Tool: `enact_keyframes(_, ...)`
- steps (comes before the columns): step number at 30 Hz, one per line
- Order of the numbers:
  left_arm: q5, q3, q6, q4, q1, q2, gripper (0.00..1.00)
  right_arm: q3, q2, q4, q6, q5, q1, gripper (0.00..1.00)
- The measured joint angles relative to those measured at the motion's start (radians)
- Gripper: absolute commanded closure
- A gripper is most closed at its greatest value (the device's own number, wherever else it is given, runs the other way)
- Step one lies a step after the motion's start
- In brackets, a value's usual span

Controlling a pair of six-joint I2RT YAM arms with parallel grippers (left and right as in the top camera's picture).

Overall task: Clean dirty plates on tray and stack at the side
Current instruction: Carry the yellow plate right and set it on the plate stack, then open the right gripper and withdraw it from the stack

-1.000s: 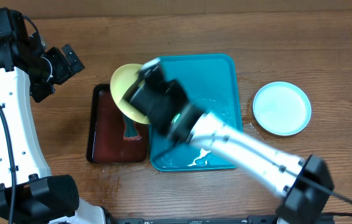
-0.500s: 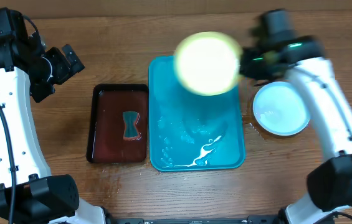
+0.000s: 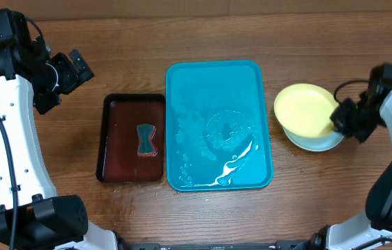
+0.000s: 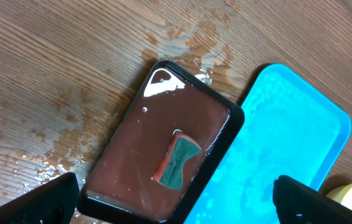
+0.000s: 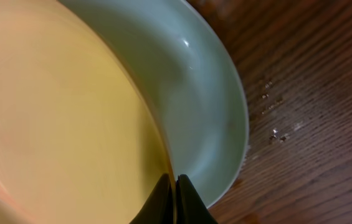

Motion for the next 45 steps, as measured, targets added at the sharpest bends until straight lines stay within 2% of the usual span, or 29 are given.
enact_keyframes(9,0.000,0.000,0.000,-0.002,0.000,0.000,0.00,-0.063,0.000,0.045,0.008,0.003,-0.013,0.96)
enact_keyframes(10,0.000,0.000,0.000,-0.002,0.000,0.000,0.00,-0.063,0.000,0.037,0.017,0.015,-0.013,0.89)
enact_keyframes(12,0.000,0.000,0.000,-0.002,0.000,0.000,0.00,-0.063,0.000,0.023,0.034,0.051,-0.013,0.62)
enact_keyframes(14,0.000,0.000,0.000,-0.002,0.000,0.000,0.00,-0.063,0.000,0.019,0.045,0.075,-0.013,0.55)
enact_keyframes(21,0.000,0.000,0.000,-0.002,0.000,0.000,0.00,-0.063,-0.052,-0.041,0.032,0.077,-0.011,0.50)
enact_keyframes(25,0.000,0.000,0.000,-0.002,0.000,0.000,0.00,-0.049,-0.235,-0.039,-0.079,-0.069,0.023,0.25)
enact_keyframes(27,0.000,0.000,0.000,-0.002,0.000,0.000,0.00,-0.034,-0.344,-0.035,-0.151,-0.166,0.066,0.00)
enact_keyframes(31,0.000,0.000,0.000,-0.002,0.000,0.000,0.00,-0.016,-0.535,-0.029,-0.248,-0.311,0.198,0.00)
enact_keyframes(35,0.000,0.000,0.000,-0.002,0.000,0.000,0.00,-0.016,-0.640,-0.040,-0.258,-0.380,0.327,0.00)
enact_keyframes(40,0.000,0.000,0.000,-0.002,0.000,0.000,0.00,-0.016,-0.663,-0.042,-0.246,-0.409,0.422,0.00)
enact_keyframes(45,0.000,0.000,0.000,-0.002,0.000,0.000,0.00,-0.016,-0.661,-0.093,-0.241,-0.405,0.423,0.00)
